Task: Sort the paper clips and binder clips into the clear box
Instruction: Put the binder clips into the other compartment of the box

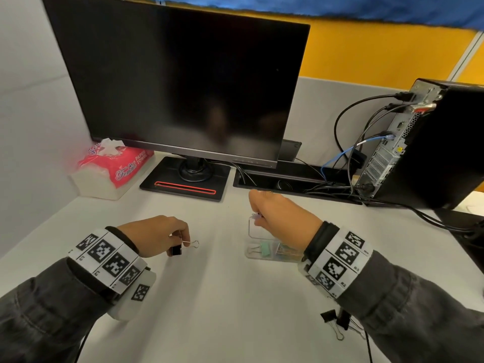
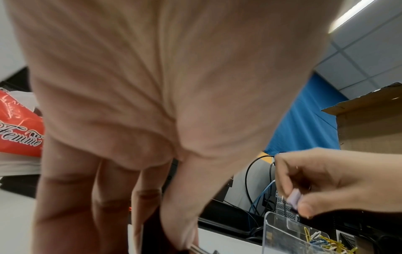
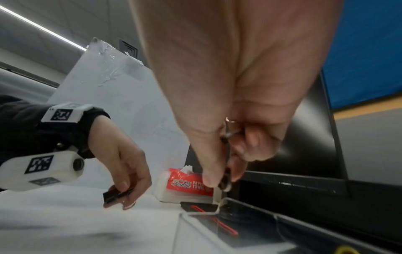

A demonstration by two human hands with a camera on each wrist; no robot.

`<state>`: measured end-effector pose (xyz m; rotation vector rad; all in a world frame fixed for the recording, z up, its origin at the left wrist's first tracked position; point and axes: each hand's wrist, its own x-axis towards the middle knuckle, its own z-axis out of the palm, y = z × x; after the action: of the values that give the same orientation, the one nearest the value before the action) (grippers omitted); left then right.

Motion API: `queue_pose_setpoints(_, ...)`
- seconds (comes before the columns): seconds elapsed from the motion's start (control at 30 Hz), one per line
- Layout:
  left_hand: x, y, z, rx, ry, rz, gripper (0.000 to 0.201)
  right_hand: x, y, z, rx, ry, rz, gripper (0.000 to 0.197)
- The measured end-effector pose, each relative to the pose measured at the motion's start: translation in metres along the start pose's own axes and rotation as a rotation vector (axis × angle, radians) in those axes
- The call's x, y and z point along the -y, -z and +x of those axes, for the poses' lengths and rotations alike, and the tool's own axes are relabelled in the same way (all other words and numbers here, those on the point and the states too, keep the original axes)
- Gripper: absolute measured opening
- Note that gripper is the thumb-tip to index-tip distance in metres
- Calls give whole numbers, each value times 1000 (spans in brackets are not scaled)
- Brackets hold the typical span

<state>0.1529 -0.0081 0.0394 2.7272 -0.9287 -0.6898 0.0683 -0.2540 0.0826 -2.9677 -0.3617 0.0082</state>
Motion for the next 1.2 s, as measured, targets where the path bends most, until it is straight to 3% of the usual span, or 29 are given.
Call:
queue_pose_setpoints(0.2,-1,1,-1,-11,-11,1,23,-14,-16,4,56,8,-117,6)
queue_pose_setpoints(0.43,-13,-1,0,-91,-83,-78,20,-20,-16,4,7,-16,-41,28)
queue_pose_setpoints(0.53,-22,-1,1,-167,-135,-162,13,-24,-15,2,-20,-30,2,36)
queue_pose_setpoints(0.73,-57,4,6,-450,-276,-313,17,-45,12,-31,-272,-65,126,19)
queue_pose_setpoints(0.83,-79,6,20,-535,-338,-314,18,-63,22,-67,-181,-146,111,16)
queue_pose_setpoints(1.0,-107,2,48,-488,-362,-54,17,-86,19,-131,17,-292,117,13)
queue_pose_setpoints(1.2,-132,-1,57,-321,-278,374,31,-105,10,-172,52,-391,170,8)
